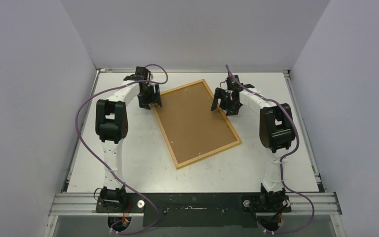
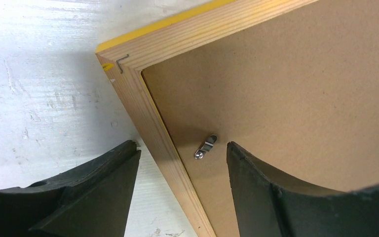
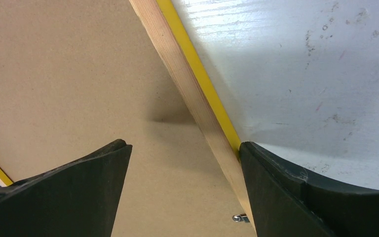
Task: Put the photo into the frame
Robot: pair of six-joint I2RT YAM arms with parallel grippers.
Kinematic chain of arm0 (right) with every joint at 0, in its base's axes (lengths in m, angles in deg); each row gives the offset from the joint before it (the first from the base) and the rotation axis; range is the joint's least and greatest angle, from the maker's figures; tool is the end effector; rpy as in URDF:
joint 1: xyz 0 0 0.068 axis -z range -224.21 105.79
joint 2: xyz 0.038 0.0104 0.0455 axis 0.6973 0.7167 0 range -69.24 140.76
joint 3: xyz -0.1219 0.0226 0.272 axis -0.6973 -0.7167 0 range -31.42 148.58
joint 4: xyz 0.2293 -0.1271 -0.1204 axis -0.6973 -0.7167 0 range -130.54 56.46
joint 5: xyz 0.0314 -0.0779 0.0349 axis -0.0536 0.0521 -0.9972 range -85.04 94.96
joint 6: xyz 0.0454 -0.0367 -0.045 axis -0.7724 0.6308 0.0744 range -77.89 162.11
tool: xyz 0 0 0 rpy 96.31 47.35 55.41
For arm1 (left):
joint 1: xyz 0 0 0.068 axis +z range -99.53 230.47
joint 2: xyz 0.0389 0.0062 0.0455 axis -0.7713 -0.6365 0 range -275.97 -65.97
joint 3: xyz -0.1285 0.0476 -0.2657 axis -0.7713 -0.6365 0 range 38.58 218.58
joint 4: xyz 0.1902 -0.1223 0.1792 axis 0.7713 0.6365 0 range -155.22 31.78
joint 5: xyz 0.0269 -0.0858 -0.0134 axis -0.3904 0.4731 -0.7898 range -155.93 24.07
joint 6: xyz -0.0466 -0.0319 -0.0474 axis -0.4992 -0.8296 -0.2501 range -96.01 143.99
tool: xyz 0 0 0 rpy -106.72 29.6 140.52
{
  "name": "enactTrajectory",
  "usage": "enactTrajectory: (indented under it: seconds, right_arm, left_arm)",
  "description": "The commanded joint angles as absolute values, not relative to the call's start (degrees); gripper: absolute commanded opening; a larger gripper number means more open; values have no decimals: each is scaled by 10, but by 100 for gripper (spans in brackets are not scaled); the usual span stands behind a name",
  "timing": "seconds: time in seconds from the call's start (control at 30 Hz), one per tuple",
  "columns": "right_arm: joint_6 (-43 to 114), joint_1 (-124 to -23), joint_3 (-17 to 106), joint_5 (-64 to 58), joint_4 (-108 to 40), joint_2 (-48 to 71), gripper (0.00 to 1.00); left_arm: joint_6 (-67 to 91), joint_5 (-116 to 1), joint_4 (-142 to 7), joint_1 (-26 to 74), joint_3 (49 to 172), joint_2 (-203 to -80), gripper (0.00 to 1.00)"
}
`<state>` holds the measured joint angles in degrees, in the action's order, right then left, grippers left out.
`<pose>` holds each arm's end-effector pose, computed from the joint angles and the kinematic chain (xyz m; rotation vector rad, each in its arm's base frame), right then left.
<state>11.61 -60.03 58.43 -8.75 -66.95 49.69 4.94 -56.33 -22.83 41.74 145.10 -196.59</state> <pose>0.4683 0.1479 0.1689 0.2699 2.7258 0.5661 0.5297 -0.0916 0.1538 -0.2001 2.7539 -0.3630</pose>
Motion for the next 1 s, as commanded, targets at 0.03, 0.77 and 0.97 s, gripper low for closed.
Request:
enactTrajectory:
  seconds: [0.03, 0.77, 0.97]
  right_arm:
    - [113, -605, 580, -99, -652, 504, 83]
    - [114, -604, 571, -102, -653, 505, 81]
    - [112, -604, 571, -105, -651, 507, 80]
  left_arm:
    - [14, -622, -224, 406, 1478, -1980, 61]
    - [-4, -676, -191, 386, 1482, -1989, 49]
    - [-27, -666, -188, 392, 1488, -1996, 37]
